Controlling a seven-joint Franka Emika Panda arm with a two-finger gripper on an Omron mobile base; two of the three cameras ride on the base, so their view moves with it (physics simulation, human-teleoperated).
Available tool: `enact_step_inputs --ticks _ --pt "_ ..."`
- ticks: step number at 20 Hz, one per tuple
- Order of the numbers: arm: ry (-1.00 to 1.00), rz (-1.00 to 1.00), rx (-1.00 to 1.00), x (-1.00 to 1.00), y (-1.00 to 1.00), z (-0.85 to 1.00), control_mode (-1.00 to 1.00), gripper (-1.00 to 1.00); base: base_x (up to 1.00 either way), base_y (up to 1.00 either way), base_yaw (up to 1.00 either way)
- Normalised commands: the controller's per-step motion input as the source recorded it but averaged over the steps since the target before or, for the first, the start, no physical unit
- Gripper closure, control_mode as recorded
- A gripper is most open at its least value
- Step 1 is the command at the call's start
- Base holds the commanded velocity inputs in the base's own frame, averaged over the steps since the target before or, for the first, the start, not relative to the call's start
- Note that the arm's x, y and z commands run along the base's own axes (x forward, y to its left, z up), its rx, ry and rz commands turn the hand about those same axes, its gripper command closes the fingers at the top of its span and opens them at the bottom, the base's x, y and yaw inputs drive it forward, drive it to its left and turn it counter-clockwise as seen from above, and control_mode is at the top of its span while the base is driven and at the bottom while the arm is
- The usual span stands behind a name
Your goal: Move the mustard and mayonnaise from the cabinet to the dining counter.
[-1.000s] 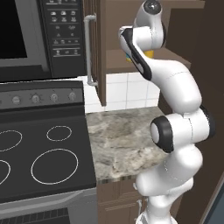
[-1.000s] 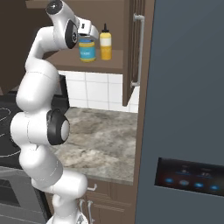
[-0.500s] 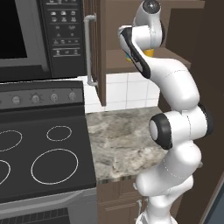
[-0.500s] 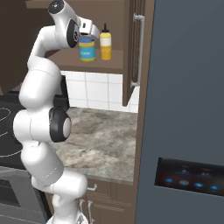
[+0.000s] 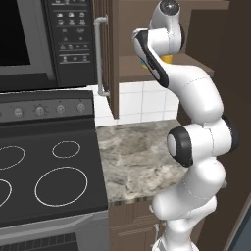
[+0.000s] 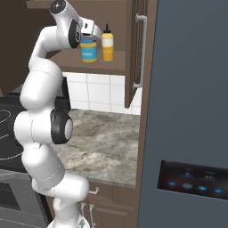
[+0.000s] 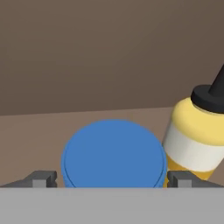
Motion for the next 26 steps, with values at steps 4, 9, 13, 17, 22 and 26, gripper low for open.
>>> enact_step_inputs --ticks 4,9,13,17,22,26 --pt "0.0 0.0 0.0 0.0 0.0 -0.08 -1.0 -1.0 0.0 0.0 0.0" --pt "0.0 0.0 -0.02 0.0 -0.01 -0.06 -1.0 -1.0 0.0 0.0 0.0" --pt "0.0 0.0 -0.03 0.01 -0.01 -0.03 -1.0 -1.0 0.0 0.0 0.0" --pt "0.0 0.0 -0.05 0.07 -0.02 -0.02 -1.0 -1.0 0.0 0.0 0.0" --pt "0.0 0.0 -0.06 0.13 0.0 0.0 -1.0 -1.0 0.0 0.0 0.0" --pt "0.0 0.0 -0.01 0.14 0.0 0.0 -1.0 -1.0 0.0 0.0 0.0"
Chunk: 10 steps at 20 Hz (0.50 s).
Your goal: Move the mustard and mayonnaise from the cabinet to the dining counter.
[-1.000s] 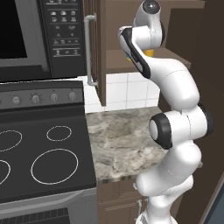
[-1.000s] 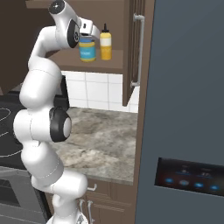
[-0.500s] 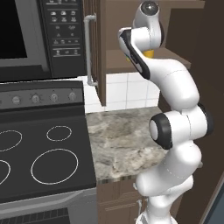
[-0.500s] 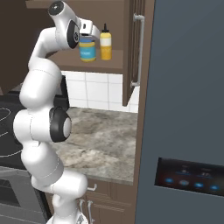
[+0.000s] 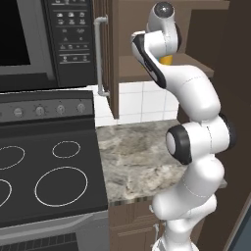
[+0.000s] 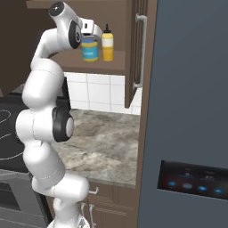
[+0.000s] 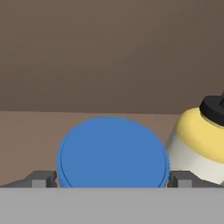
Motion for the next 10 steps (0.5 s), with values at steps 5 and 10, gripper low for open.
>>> enact_step_inputs --ticks 5,10 --pt "0.0 -0.02 0.0 0.14 0.0 0.0 -1.0 -1.0 0.0 0.0 0.0" --pt "0.0 -0.01 0.0 0.08 0.0 -0.02 -1.0 -1.0 0.0 0.0 0.0"
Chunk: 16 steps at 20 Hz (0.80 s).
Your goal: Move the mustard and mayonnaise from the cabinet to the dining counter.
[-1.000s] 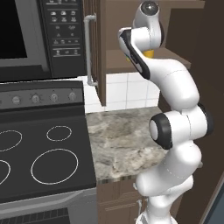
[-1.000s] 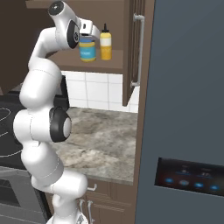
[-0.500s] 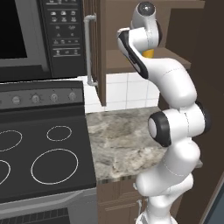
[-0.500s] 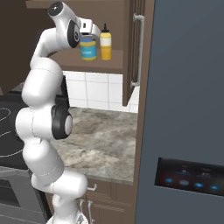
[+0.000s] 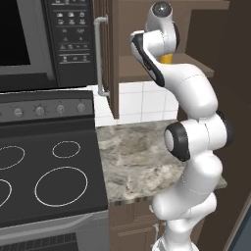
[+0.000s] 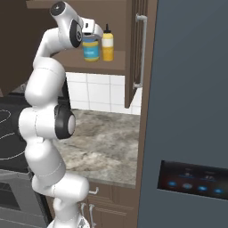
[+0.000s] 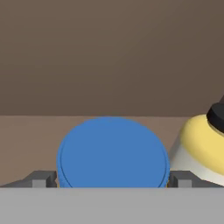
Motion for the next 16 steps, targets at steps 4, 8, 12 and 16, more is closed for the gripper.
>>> enact_step_inputs --ticks 4,8,12,16 --pt "0.0 0.0 0.0 0.08 0.0 -0.05 -1.0 1.0 0.0 0.0 0.0" --pt "0.0 0.0 0.03 0.02 0.0 -0.05 -1.0 1.0 0.0 0.0 0.0" --pt "-0.01 0.0 0.05 -0.2 0.04 -0.09 -1.0 1.0 0.0 0.0 0.0" --pt "-0.08 0.0 0.02 -0.45 0.19 -0.12 -1.0 1.0 0.0 0.0 0.0"
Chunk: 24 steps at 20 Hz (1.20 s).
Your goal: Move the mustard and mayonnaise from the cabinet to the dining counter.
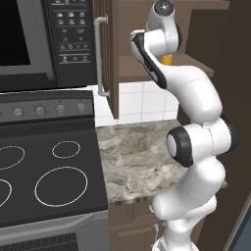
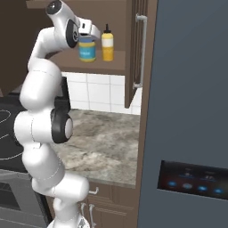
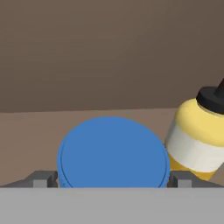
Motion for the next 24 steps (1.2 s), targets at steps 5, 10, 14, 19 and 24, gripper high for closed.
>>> enact_step_inputs --ticks 5,10,14,19,24 --pt "-0.12 0.0 0.0 -0.55 0.24 -0.06 -1.0 1.0 0.0 0.0 0.0" --pt "-0.1 0.0 0.0 -0.75 0.11 -0.04 -1.0 1.0 0.0 0.0 0.0" --pt "-0.01 0.0 0.05 -0.78 -0.01 0.04 -1.0 1.0 0.0 0.0 0.0" --pt "0.0 0.0 0.08 -0.8 -0.05 0.22 -1.0 1.0 0.0 0.0 0.0" --pt "0.0 -0.05 0.02 -0.85 0.02 0.14 -1.0 1.0 0.0 0.0 0.0"
